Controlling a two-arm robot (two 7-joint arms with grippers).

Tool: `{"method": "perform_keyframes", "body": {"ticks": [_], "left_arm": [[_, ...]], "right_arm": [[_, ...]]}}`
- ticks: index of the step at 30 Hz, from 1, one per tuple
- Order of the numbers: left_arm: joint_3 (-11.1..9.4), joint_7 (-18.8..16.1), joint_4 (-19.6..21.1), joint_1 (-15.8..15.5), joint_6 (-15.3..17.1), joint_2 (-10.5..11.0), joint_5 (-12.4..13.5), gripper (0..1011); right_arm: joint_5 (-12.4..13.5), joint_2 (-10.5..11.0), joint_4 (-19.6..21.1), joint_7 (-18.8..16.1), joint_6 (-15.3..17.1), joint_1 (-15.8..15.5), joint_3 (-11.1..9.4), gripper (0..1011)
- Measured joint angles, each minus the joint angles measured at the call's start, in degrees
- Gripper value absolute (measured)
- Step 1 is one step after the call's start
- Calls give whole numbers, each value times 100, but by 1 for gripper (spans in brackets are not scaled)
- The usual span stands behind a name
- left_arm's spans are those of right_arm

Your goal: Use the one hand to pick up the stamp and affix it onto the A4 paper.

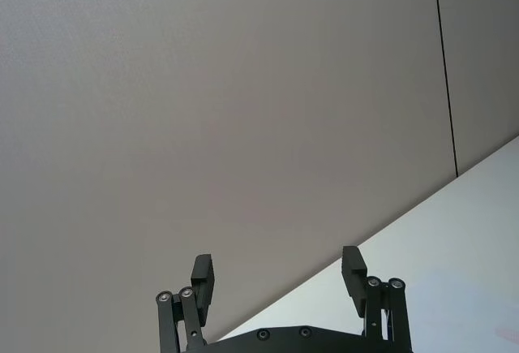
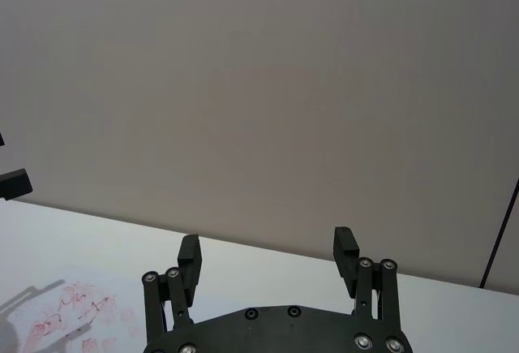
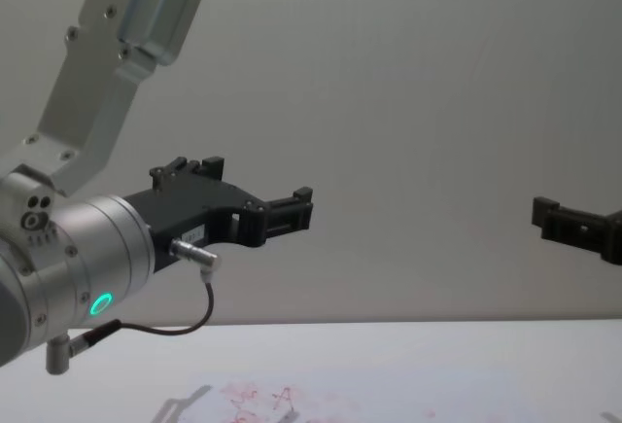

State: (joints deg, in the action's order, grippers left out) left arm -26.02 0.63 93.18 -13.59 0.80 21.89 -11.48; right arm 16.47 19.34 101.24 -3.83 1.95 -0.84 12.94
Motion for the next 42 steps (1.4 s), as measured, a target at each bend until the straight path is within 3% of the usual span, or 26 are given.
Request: {"method": "perform_keyframes", "body": {"ticks": [42], "left_arm": [[0, 0, 0, 0, 0, 0, 0, 1001]], "right_arm": [[6, 24, 52, 24, 13, -62, -3, 1001]]}}
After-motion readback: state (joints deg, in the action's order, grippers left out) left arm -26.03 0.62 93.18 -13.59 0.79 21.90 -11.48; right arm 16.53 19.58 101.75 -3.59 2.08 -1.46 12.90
